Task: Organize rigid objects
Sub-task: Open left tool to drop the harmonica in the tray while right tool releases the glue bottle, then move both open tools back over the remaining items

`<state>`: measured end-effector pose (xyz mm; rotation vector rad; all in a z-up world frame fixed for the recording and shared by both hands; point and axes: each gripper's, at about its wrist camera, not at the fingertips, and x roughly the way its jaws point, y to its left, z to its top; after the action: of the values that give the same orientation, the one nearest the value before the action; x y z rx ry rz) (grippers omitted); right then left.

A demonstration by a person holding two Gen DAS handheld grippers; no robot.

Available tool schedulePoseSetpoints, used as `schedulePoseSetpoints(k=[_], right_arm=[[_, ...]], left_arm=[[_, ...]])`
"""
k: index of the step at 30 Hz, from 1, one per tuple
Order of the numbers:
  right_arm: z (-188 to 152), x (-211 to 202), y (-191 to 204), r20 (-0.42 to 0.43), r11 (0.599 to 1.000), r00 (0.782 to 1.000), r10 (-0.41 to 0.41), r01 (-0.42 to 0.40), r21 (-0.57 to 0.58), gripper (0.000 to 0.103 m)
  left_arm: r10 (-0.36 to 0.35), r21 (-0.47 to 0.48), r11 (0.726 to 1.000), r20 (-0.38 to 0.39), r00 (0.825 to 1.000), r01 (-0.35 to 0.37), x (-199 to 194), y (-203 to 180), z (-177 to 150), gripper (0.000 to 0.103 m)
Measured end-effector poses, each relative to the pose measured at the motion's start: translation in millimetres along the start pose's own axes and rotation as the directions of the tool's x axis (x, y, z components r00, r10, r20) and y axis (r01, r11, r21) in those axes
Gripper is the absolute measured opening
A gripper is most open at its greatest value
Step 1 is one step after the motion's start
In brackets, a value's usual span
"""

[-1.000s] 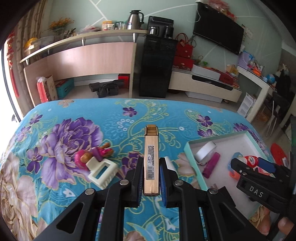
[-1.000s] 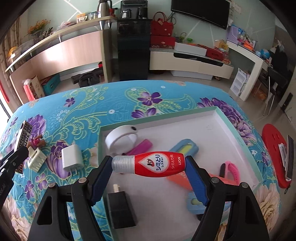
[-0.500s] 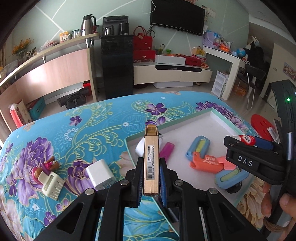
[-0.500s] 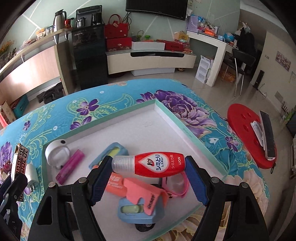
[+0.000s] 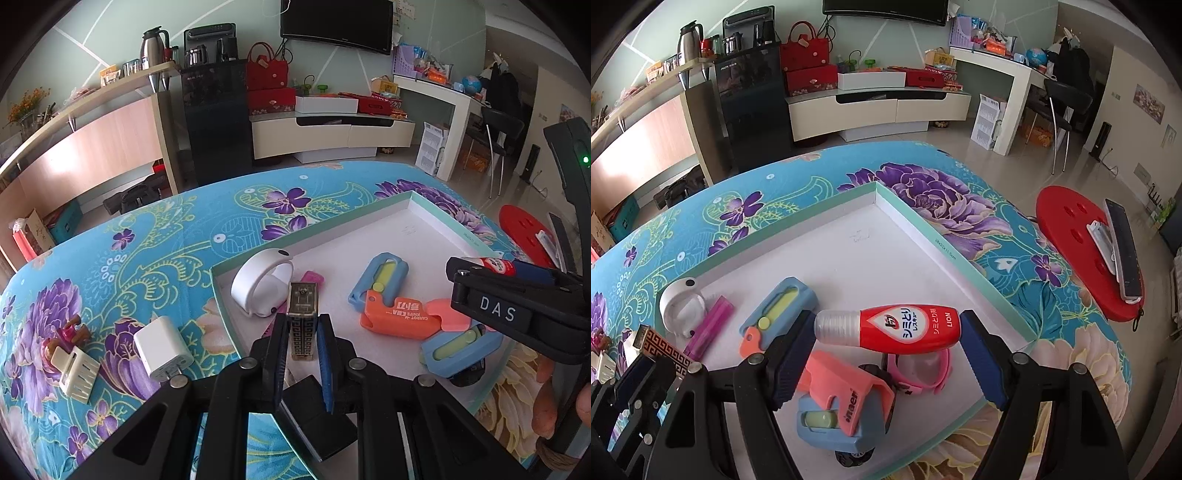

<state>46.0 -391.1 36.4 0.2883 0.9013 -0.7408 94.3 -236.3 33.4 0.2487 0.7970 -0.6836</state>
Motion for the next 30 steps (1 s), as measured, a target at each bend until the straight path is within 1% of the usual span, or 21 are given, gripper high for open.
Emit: schedulePoseSetpoints(k=[5,7,8,9,13,15,19,23,30], right_arm=[[-1,4,1,-0.020,1.000,1.000,-0.005,0.005,-0.007,0.079],[-1,5,2,-0.028,1.000,1.000,-0.006,0.006,-0.010,0.079],[-1,6,3,-0.032,1.000,0.999,-0.008,0.007,-0.013,0.079],[-1,7,3,-0.037,1.000,0.999,-0.008,0.008,-0.014,0.079],[-2,10,5,-0.043,1.000,0.999,-0.014,0.013,-0.024,0.079],[-2,8,6,-0.038,0.999,0.999,-0.019,0.018,-0.032,0.080],[-2,8,7,-0.042,1.000,0.999,0.001,-0.003,-0.028,0.080],[-1,8,7,-0.043,1.000,0.999,0.008,-0.010,-0.028,0.080],[1,0,10,-0.026,0.999,0.999,0.024,-0.024,-0.031,0.080]], left_arm=[[0.002,-0.011,1.000,-0.003,1.000,-0.002,0,2,-1,0.019],[0.009,-0.014,1.000,-0.008,1.000,-0.009,0,4,-1,0.029],[0.012,-0.014,1.000,-0.011,1.000,-0.012,0,4,-1,0.042],[0.016,-0.016,1.000,-0.011,1.000,-0.016,0,5,-1,0.050],[0.016,-0.028,0.999,-0.006,1.000,-0.016,-2,8,-1,0.054],[0.018,-0.029,0.999,-0.005,1.000,-0.018,-3,9,-1,0.062],[0.018,-0.042,0.999,0.000,1.000,-0.018,-5,13,-1,0.066],[0.019,-0.064,0.998,0.009,1.000,-0.019,-9,20,1,0.076],[0.036,-0.104,0.994,0.030,0.999,-0.033,-20,35,2,0.077]])
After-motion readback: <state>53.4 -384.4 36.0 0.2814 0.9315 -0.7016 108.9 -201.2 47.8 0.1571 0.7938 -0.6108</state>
